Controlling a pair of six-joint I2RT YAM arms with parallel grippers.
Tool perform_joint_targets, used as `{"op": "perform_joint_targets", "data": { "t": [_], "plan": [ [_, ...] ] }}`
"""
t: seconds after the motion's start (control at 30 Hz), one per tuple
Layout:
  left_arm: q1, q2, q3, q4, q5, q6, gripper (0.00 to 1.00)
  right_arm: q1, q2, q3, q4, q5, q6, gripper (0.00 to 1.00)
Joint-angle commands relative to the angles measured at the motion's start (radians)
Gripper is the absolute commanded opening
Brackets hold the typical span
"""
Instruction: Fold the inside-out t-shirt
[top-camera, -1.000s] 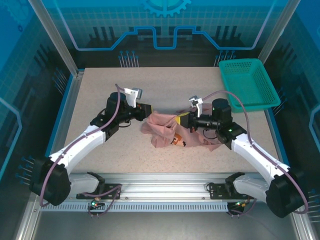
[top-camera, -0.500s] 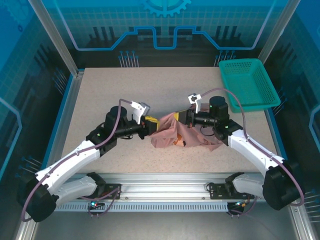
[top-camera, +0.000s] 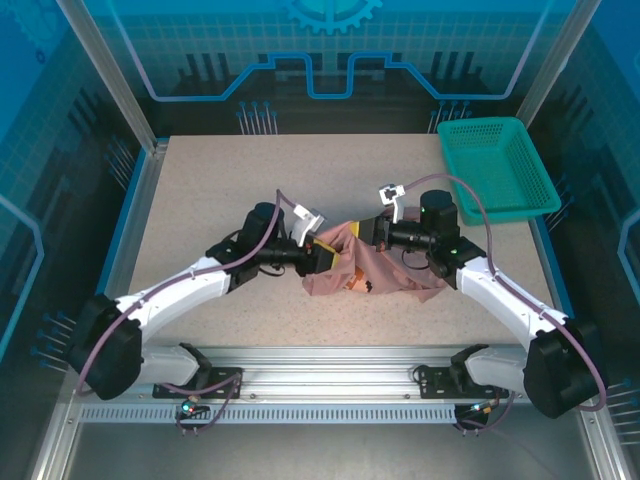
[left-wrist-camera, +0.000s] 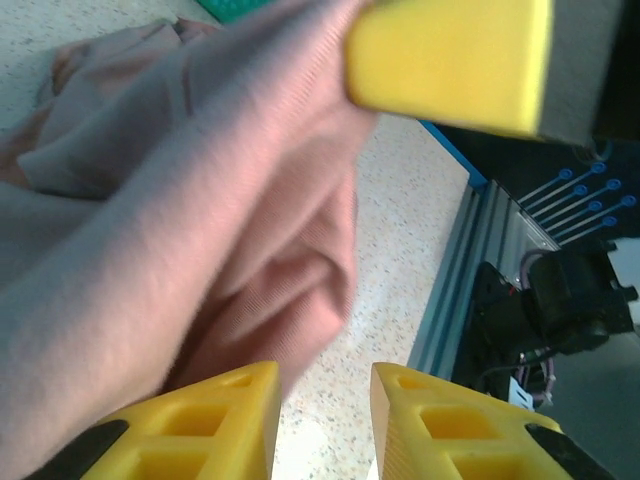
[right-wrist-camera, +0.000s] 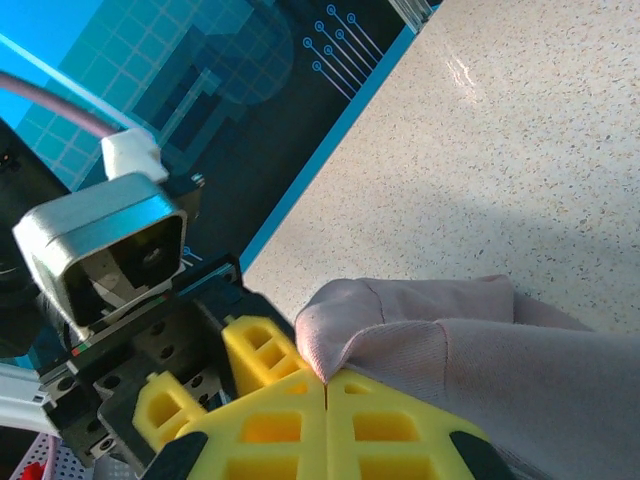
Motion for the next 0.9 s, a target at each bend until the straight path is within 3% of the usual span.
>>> {"op": "perform_joint_targets", "data": {
  "t": [0.0,0.33,0.5,0.87],
  "plan": [
    [0.031,0.036,0.060,0.010,-0.040,-0.037,0.31,-0.014,-0.008,0.021,0.008,0.000,0.009,0.00],
    [0.052,0.094,0.110,-0.044,-0.097,0.006,0.42,-0.022,-0.014,0.014,0.018,-0.004,0.014,0.00],
    [0.048,0.134,0.128,-0.033,-0.047,0.015,0.42,-0.022,-0.010,0.013,0.035,-0.006,0.026,0.00],
    [0.043,0.147,0.141,-0.006,0.019,0.011,0.18,-0.024,-0.009,0.011,0.034,0.001,0.023,0.00]
  ]
}}
